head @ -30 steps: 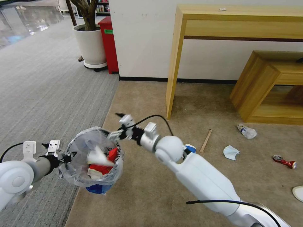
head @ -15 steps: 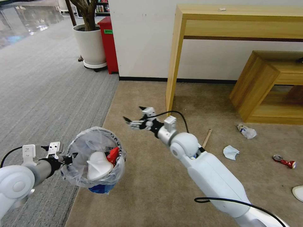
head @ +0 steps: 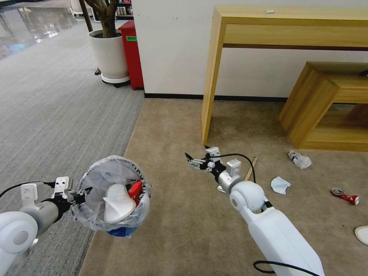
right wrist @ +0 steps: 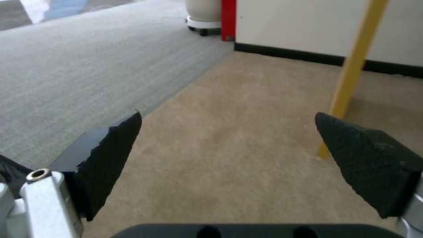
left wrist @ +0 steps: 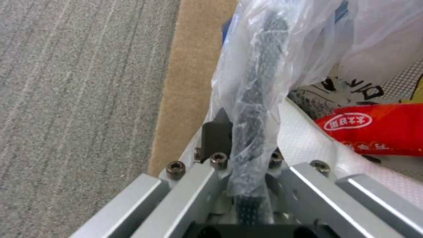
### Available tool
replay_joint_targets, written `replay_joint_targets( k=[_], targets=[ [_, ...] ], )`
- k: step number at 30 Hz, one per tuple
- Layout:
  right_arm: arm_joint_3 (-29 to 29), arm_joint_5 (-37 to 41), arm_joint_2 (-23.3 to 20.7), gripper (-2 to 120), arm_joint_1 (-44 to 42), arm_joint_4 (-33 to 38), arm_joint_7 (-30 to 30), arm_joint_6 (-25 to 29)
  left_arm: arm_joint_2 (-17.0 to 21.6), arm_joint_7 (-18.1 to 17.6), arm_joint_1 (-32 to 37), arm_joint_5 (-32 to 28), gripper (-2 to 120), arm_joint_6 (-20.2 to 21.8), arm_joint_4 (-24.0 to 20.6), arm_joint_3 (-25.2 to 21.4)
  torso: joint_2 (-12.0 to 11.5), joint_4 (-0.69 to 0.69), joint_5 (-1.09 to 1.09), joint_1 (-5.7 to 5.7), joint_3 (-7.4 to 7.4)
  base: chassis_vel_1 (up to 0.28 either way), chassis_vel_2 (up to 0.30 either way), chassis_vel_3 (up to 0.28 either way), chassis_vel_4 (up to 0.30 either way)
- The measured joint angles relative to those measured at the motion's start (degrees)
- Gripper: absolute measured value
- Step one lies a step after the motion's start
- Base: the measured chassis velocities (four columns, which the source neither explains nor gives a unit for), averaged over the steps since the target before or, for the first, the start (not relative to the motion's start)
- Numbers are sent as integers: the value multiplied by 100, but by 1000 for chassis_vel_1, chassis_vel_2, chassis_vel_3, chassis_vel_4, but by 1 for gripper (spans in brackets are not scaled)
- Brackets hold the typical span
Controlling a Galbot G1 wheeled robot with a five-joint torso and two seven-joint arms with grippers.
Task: Pick up the trash bin and place the garbage on the floor into it.
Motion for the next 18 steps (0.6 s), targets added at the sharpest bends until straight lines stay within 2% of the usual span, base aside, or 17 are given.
replay_joint_targets(
  k=[7,18],
  targets=[
    [158,-42,-8,100,-151,82,-7,0,-119,82,79,86,0,0,-105,-6,0,1,0,0,0,-92,-82,91,83],
    [287,-137,62,100,-281,81,-16,14,-221,293,239,220,0,0,-224,-101,0,0,1,1,-1,-235,-231,236,222]
  ],
)
